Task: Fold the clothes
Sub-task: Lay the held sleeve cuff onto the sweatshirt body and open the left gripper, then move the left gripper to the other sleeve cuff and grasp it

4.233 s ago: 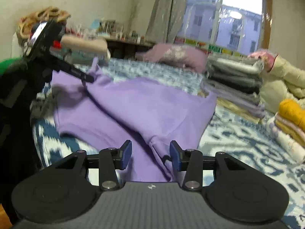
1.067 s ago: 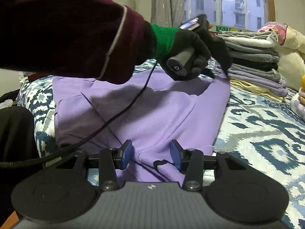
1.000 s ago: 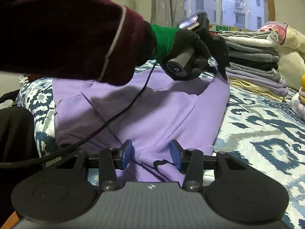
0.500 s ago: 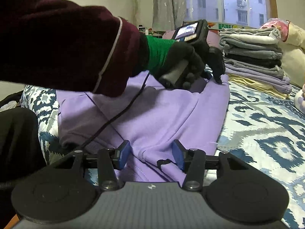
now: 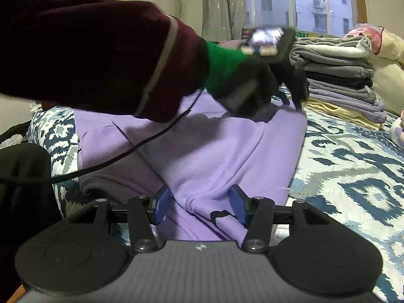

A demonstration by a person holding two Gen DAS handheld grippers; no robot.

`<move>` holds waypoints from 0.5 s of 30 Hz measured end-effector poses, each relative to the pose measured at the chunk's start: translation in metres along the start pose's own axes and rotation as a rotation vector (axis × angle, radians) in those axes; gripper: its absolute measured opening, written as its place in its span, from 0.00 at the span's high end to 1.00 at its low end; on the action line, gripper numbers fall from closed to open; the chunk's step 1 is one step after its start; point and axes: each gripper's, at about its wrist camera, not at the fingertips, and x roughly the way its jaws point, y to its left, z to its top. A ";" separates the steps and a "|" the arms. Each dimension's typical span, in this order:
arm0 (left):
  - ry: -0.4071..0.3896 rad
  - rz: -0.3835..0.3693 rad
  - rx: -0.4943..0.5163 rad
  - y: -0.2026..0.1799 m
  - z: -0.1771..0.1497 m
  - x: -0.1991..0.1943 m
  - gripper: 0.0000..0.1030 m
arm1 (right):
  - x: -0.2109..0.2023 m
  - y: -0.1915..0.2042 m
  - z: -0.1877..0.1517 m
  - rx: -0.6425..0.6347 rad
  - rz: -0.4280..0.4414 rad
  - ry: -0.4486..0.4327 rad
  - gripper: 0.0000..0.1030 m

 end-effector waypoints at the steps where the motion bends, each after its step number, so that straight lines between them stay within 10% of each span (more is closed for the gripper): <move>1: -0.004 -0.006 0.004 0.001 0.002 -0.006 0.67 | 0.000 0.000 0.000 0.001 0.002 0.001 0.47; 12: -0.033 -0.144 0.136 -0.024 -0.035 -0.088 0.68 | 0.000 0.003 0.001 0.001 -0.004 0.004 0.46; 15: 0.026 -0.070 0.275 -0.040 -0.058 -0.066 0.63 | 0.001 0.003 0.000 -0.001 -0.006 0.002 0.46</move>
